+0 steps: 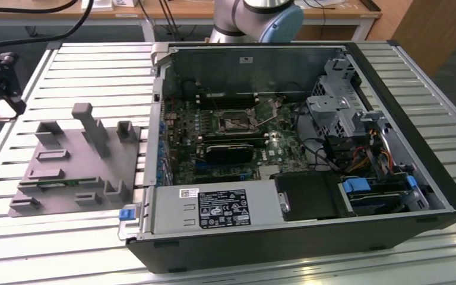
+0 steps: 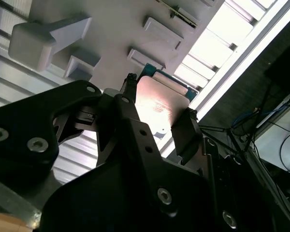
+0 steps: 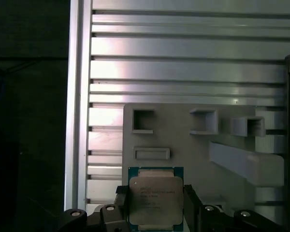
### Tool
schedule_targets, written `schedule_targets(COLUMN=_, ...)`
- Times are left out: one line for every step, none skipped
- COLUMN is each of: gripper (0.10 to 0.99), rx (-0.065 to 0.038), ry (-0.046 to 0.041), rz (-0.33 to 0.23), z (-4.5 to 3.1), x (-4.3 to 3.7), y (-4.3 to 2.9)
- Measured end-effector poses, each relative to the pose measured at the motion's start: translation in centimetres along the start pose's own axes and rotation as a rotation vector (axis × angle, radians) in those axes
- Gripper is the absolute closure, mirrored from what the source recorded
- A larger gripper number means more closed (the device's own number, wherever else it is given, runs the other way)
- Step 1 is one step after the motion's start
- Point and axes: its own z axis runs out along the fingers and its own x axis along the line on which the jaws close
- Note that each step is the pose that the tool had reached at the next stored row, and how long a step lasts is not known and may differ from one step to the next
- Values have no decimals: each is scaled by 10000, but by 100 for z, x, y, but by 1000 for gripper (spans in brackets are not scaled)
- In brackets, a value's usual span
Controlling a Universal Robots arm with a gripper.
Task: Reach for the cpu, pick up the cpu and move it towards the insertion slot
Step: 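Pick up the cpu and move it towards the insertion slot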
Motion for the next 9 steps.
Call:
schedule_targets(gripper=549, rx=-1, ry=-1, rz=0, z=-20, x=0, y=3)
schedule_targets(gripper=549, rx=-1, ry=-2, rz=-1, z=-40, x=-1, y=7)
schedule_targets(gripper=549, rx=0, ry=-1, rz=-1, z=-62, x=-1, y=10)
schedule_targets(gripper=549, rx=0, ry=0, rz=0, z=-83, x=-1, y=13)
schedule_targets(gripper=549, rx=0, ry=0, rz=0, z=-107, x=-1, y=17)
schedule_targets(gripper=549, rx=1, ry=0, rz=1, z=-129, x=-1, y=22)
schedule_targets(gripper=549, rx=1, ry=0, rz=0, z=-152, x=-1, y=26)
schedule_targets(gripper=549, rx=2, ry=0, rz=0, z=-176, x=-1, y=31)
schedule_targets(gripper=549, rx=4, ry=0, rz=0, z=-200, x=-2, y=35)
